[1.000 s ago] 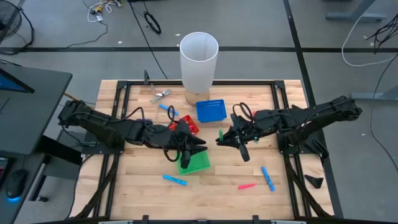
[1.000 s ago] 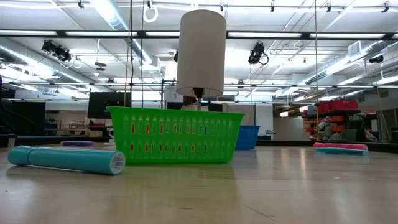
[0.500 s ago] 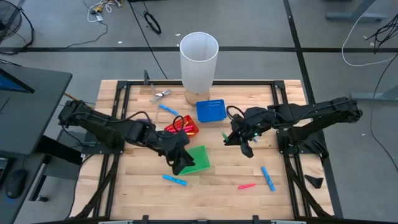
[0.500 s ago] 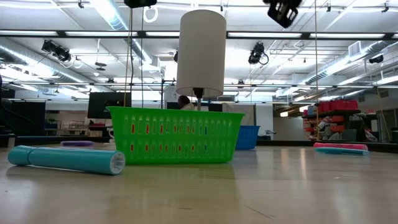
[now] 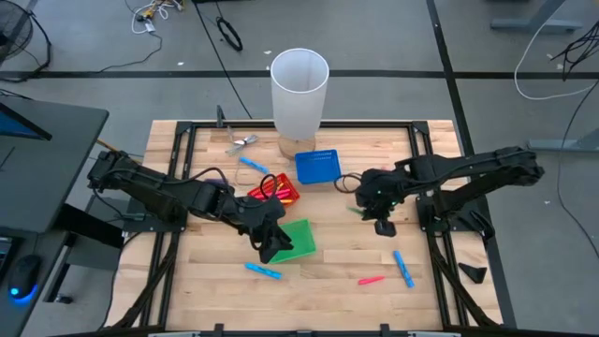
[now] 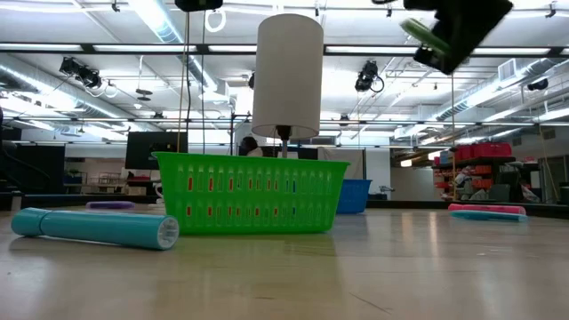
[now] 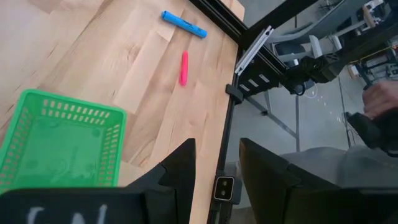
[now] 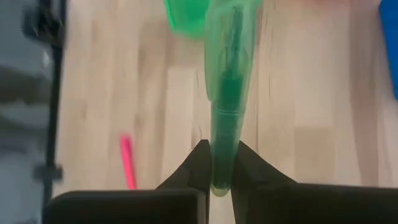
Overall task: Pick & Place Markers
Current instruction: Put the green pen into the blue bin
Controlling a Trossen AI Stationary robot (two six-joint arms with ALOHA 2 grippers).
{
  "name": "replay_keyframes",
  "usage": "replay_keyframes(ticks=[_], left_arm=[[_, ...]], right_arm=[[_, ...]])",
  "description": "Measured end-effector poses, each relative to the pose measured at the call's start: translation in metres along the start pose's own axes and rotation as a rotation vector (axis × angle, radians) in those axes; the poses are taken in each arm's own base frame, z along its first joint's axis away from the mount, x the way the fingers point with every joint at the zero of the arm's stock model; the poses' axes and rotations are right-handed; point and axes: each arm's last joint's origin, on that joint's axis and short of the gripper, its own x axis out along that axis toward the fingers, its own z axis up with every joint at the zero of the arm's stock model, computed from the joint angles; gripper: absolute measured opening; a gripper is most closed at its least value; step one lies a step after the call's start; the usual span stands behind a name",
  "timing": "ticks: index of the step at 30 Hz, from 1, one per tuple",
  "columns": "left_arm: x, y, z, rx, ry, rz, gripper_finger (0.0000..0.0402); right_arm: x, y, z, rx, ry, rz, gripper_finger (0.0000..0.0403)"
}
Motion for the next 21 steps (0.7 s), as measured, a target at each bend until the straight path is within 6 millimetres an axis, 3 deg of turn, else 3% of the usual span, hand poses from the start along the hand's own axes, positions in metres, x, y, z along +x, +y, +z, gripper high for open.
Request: replay_keyframes(ticks=[6,21], left_arm=[[0.000,0.000,0.000,0.000,0.000,0.000,0.0128],[0.000,0.000,0.000,0.000,0.001,0.001,0.0128]], right_arm=[[0.010,-0.003,-0.008,-0.063,0.158,-0.015,0.0024],[0.037,-0.013,-0.008,-0.170,0.350,-0.026,0.0024]])
